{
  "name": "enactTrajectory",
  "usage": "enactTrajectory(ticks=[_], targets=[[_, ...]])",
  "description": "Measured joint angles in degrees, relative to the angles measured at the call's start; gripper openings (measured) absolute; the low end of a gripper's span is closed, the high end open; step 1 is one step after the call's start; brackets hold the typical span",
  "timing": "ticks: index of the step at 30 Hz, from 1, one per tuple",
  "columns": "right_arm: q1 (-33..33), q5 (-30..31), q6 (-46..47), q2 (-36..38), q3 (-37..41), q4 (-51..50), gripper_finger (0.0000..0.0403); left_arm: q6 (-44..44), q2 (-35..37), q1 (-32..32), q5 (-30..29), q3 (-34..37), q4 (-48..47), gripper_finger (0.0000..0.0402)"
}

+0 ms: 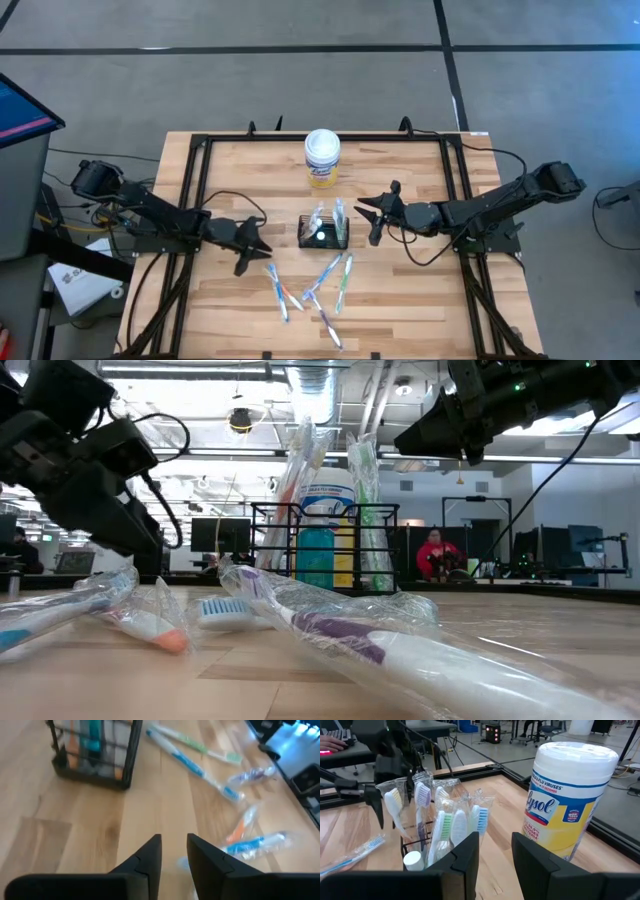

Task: Pick & Place toothbrushing station
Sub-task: Put the left blue toothbrush into the black mesh organizer

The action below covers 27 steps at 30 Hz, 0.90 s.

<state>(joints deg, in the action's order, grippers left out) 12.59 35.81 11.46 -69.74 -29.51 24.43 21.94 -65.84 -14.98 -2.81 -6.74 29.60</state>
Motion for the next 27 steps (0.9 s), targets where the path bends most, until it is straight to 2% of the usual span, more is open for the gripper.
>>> enactTrajectory(ticks=[9,27], targets=[[0.0,0.0,0.6,0.0,0.0,0.0,0.0107,-0.6,0.0,0.0,5.4,0.0,-1.2,0.0106],[0.0,0.0,0.6,0.0,0.0,0.0,0.0107,-6.6,-0.6,0.0,2.8,1.4,-1.7,0.0123]])
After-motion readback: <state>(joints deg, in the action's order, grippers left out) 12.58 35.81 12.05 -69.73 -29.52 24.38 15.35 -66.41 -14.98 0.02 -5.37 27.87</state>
